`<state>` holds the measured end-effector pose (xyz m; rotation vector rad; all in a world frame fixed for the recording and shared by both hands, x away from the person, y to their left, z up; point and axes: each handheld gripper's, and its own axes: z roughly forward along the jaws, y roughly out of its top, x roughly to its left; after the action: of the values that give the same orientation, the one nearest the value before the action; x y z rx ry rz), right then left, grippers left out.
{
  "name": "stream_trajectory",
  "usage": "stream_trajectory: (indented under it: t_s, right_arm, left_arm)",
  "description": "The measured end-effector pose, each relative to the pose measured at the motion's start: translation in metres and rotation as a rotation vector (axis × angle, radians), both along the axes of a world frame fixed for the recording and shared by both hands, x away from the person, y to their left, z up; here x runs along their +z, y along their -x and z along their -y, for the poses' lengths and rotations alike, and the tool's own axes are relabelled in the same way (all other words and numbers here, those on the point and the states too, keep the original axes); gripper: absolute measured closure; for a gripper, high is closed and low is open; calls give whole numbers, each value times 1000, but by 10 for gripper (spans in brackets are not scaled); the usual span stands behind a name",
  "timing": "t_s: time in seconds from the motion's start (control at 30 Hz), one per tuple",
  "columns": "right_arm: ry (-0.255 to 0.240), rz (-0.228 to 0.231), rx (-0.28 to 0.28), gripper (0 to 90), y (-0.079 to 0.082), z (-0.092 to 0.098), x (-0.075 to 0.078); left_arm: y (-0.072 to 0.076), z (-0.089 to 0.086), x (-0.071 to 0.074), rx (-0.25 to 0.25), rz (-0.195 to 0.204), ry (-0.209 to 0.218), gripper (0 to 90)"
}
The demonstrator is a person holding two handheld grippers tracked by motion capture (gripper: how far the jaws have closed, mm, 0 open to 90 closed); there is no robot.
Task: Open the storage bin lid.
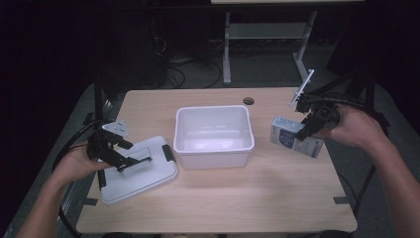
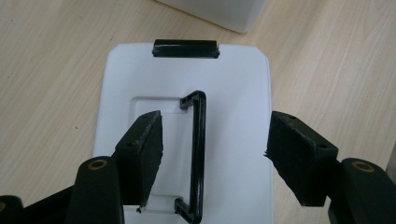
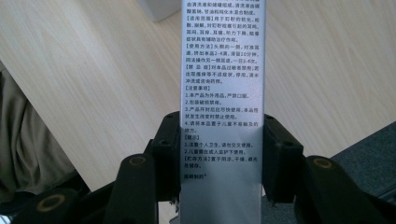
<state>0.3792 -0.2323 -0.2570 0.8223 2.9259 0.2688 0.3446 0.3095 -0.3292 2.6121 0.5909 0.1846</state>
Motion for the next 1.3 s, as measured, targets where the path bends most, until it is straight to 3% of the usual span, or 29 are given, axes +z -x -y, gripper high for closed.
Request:
stream_trajectory:
  t_s: [0.4, 0.6, 1.3]
  right_arm:
    - [7, 24, 52, 557, 4, -14, 27]
    - [-14, 34, 89, 557, 6, -26, 39]
    - [-31, 57, 184, 557, 5, -64, 53]
  left_arm:
    - [0, -1, 1, 7, -1, 4, 349]
    - [0, 0, 1, 3, -2, 4, 348]
    - [-1, 4, 2, -10, -5, -8, 348]
